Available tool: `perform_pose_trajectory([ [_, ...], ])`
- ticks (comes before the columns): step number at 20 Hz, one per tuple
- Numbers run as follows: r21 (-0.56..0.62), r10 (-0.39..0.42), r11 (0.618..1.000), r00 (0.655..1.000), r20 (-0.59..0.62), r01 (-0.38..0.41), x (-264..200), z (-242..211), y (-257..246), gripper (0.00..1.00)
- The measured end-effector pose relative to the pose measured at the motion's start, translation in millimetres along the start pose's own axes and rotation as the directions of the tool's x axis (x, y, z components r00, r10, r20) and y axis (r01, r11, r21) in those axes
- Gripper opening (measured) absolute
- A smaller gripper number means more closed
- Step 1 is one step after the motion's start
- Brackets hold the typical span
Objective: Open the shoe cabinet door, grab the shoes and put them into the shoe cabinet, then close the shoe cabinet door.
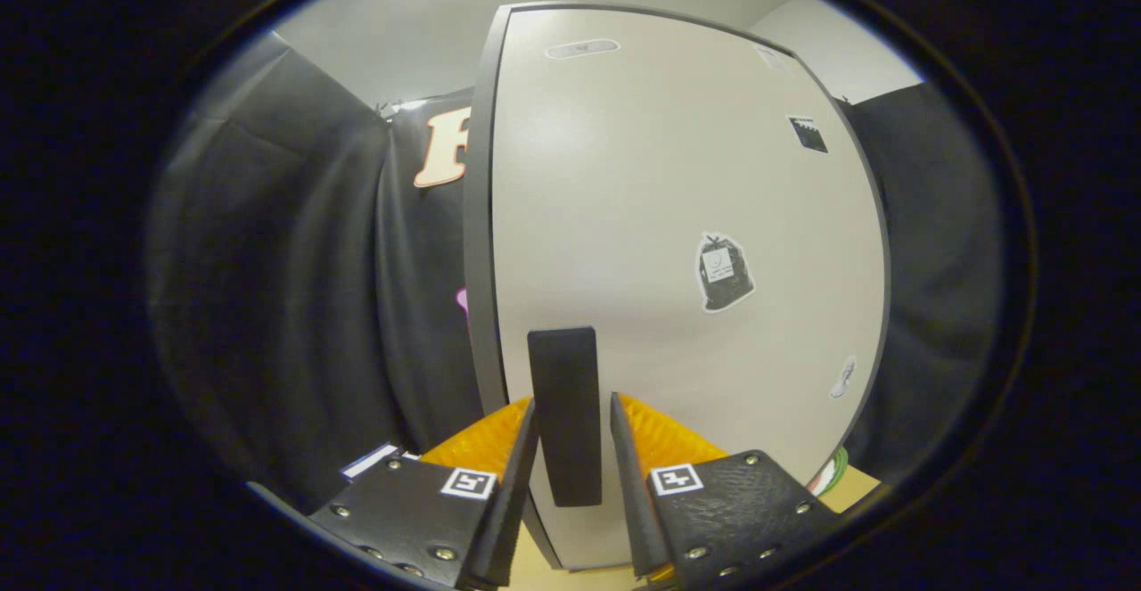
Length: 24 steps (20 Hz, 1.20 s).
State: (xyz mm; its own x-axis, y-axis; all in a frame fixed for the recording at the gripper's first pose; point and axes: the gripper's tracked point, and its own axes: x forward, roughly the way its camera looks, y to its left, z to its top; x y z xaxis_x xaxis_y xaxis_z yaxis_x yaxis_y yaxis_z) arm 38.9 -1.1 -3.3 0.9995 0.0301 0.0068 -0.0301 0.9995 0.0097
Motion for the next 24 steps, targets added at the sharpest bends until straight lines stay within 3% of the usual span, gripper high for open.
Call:
perform_pose_trajectory([
  [1, -0.005, -0.005, 1.000, 1.000, -0.006, 0.005, -2, -3, 1, 0.34],
  [3, 0.000, -0.006, 1.000, 1.000, -0.007, 0.006, -3, -2, 0, 0.33],
  [4, 0.002, -0.008, 1.000, 1.000, -0.006, 0.008, -4, -2, 0, 0.29],
  [16, -0.009, -0.012, 1.000, 1.000, 0.016, 0.012, -46, 3, -11, 0.28],
  [24, -0.010, 0.066, 0.998, 0.998, 0.003, -0.066, -82, 6, -26, 0.28],
])
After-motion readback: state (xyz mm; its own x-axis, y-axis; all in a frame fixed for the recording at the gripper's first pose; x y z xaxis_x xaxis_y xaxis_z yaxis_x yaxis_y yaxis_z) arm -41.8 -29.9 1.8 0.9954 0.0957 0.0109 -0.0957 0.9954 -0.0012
